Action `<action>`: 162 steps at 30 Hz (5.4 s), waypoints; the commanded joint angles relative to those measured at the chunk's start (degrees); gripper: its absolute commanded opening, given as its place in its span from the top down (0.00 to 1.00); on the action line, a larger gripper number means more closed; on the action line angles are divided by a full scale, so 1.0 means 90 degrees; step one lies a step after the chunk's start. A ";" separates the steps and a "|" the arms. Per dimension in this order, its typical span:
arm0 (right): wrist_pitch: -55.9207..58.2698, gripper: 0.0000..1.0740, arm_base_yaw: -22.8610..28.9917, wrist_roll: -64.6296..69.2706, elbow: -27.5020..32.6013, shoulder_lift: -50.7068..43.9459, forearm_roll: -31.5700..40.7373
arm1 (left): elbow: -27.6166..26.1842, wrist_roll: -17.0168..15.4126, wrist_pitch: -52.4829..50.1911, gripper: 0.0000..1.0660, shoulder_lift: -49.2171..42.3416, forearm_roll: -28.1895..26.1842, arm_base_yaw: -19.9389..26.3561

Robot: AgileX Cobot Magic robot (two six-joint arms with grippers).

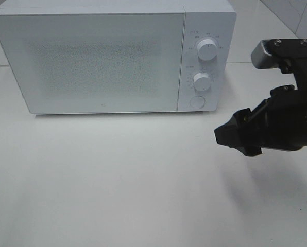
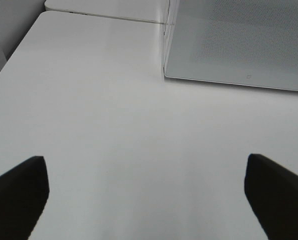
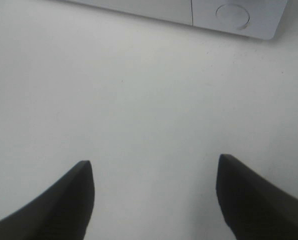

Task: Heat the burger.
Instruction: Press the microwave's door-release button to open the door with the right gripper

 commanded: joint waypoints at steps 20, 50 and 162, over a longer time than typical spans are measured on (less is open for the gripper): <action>0.3279 0.25 -0.1280 0.1413 0.0000 -0.4374 -0.2235 | 0.0019 -0.0006 -0.0089 0.06 -0.0121 -0.0006 0.0000; 0.4418 0.29 -0.2464 0.1528 0.0293 -0.7531 -0.2496 | 0.0019 0.0000 -0.0089 0.06 -0.0064 0.0000 0.0000; -0.9256 0.29 0.2298 -0.0942 0.0299 0.4265 0.3406 | 0.0019 0.0000 -0.0089 0.06 -0.0051 0.0000 0.0000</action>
